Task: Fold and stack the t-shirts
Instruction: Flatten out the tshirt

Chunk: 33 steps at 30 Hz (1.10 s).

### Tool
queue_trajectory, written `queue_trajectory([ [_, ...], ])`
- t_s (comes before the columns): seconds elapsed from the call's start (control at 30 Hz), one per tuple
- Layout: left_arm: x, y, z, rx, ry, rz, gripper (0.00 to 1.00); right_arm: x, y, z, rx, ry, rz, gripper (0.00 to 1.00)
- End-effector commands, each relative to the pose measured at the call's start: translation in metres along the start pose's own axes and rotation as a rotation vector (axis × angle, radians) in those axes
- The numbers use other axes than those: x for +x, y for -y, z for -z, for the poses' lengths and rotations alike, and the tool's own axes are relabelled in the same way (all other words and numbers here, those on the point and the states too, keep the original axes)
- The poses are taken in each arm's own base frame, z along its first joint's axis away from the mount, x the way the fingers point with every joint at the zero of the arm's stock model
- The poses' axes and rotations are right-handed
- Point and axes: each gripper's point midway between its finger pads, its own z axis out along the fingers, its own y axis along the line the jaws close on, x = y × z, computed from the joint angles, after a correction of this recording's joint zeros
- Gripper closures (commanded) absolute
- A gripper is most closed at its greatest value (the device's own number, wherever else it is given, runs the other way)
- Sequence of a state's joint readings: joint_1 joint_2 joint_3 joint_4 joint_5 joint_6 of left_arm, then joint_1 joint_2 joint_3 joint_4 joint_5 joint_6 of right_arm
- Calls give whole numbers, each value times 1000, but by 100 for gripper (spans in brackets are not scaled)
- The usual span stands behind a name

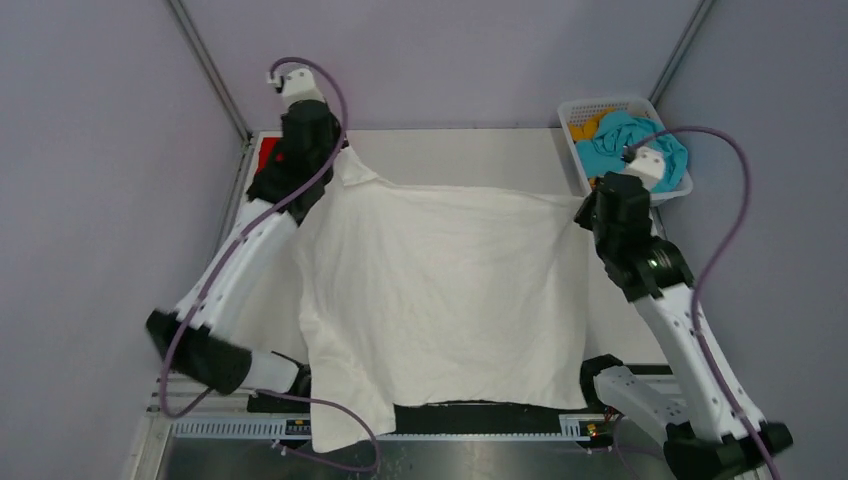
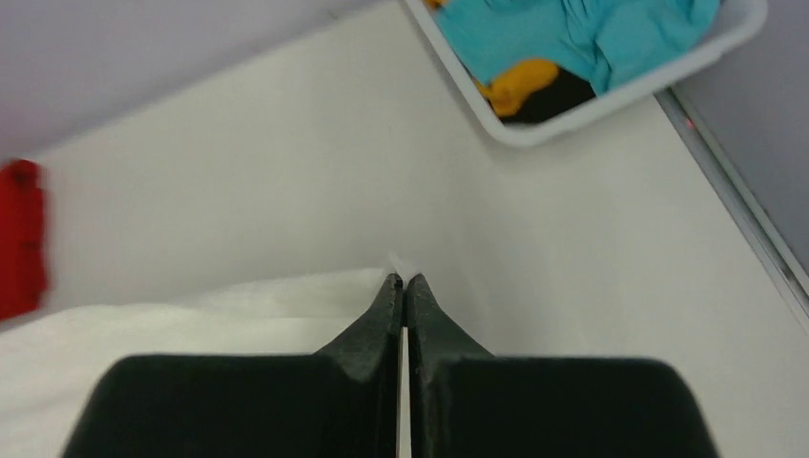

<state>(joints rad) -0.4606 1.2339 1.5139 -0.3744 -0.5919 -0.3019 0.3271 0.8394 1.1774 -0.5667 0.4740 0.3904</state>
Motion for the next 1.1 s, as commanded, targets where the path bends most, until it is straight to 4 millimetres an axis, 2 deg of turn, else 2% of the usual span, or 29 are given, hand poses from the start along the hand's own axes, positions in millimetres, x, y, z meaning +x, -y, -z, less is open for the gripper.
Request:
queue_trajectory([
  [0.0,107,-5,-105,-62,-249,-44,100,53,21,-85,209,-93,40,100],
  [0.03,129,-4,-126,-71,-300,-64,94,71,24,-109,226,-144,37,100],
  [0.07,148,-3,-148,-86,-345,-85,83,86,24,-132,232,-197,38,99],
  [0.1,167,-4,-166,-109,-394,-109,65,98,25,-156,239,-239,40,90],
  [0.13,178,-4,-182,-122,-430,-125,43,109,26,-174,261,-284,46,72],
  [0.17,192,-4,-192,-135,-483,-150,25,129,29,-194,288,-349,67,50],
  [0.2,203,-3,-200,-141,-517,-163,6,134,29,-203,316,-381,76,36],
  [0.23,210,0,-206,-139,-538,-170,2,136,31,-208,346,-400,78,24],
  [0.27,214,2,-209,-131,-551,-167,1,135,30,-211,353,-407,71,15],
  [0.33,213,5,-205,-110,-550,-141,1,134,20,-214,308,-403,51,2],
  [0.4,211,7,-193,-79,-543,-114,1,132,11,-209,243,-400,36,0],
  [0.53,217,3,-156,-51,-577,-34,1,146,-2,-180,121,-463,-5,1],
  [0.67,251,1,-117,0,-672,62,1,181,-30,-146,-88,-585,-118,0],
  [0.73,269,3,-106,33,-703,110,1,200,-41,-133,-185,-634,-160,1],
  [0.83,295,3,-104,39,-726,163,1,226,-48,-122,-268,-704,-192,1],
  [0.97,324,3,-117,8,-768,195,1,246,-49,-121,-282,-770,-201,1],
  [1.07,351,3,-124,-19,-821,219,12,257,-45,-123,-263,-801,-201,0],
])
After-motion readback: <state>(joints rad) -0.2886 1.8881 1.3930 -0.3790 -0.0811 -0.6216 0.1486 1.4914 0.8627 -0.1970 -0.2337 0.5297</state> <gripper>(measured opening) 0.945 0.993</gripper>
